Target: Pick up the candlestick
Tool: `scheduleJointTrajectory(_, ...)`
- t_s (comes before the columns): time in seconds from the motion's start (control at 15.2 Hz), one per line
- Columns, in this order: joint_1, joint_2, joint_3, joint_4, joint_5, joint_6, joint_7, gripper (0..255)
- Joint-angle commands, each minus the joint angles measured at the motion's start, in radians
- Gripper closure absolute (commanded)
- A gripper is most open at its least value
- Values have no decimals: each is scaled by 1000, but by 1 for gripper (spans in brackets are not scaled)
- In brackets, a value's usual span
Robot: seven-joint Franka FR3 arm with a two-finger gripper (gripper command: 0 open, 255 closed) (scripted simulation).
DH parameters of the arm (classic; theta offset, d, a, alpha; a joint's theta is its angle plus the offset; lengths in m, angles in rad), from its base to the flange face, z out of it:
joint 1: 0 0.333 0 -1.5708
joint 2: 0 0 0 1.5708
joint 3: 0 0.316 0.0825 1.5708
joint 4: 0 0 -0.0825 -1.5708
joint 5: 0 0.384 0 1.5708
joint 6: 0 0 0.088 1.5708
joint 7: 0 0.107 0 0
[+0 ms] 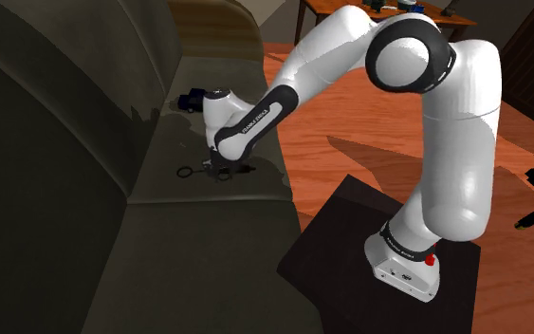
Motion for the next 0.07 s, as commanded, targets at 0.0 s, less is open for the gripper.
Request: scheduleJointTrajectory(0.0, -1, -8, 2, 0, 2, -8, -1, 255)
